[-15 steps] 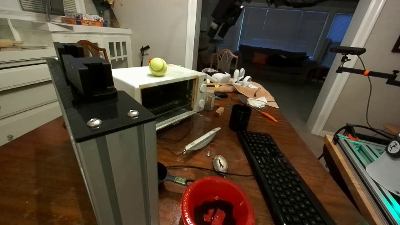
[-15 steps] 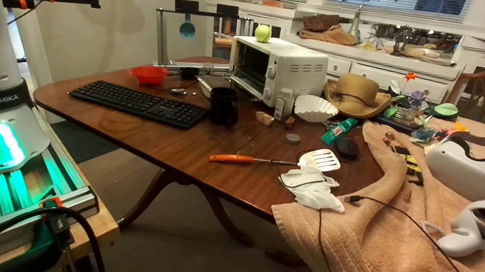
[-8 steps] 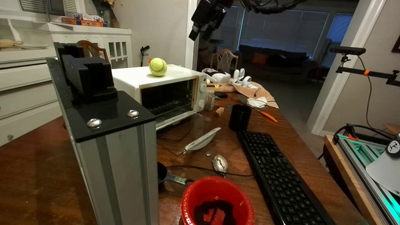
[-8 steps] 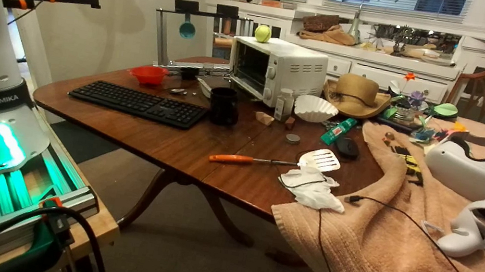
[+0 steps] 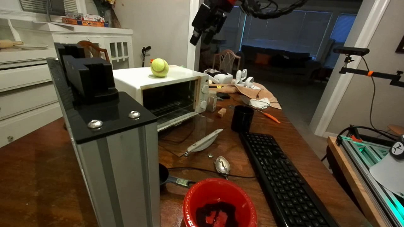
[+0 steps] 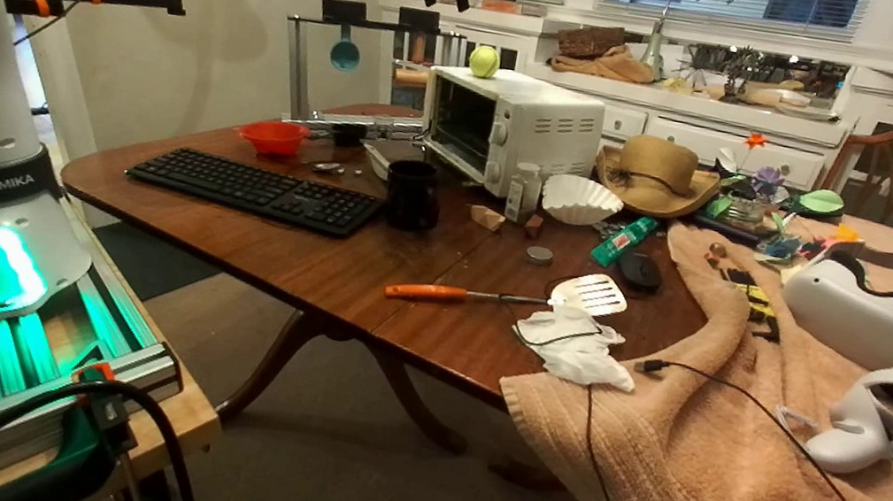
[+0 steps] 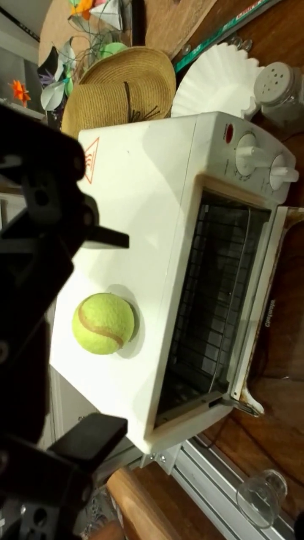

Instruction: Put the tennis ball into the microwave

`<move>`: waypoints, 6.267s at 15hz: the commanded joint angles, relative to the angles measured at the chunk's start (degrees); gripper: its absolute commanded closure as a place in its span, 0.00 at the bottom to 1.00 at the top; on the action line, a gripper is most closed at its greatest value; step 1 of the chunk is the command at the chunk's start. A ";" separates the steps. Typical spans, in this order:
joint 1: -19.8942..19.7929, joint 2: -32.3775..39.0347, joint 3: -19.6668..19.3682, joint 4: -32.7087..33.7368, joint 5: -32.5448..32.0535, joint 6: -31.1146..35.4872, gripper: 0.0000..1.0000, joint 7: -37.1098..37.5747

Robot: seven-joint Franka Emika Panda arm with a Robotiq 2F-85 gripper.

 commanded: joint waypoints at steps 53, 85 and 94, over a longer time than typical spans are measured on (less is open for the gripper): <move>13.60 29.31 -13.79 27.23 -5.22 1.92 0.00 17.81; 5.49 0.71 -5.65 -21.01 5.59 27.47 0.58 13.58; 5.54 3.75 -6.71 -18.32 1.01 29.84 0.58 13.17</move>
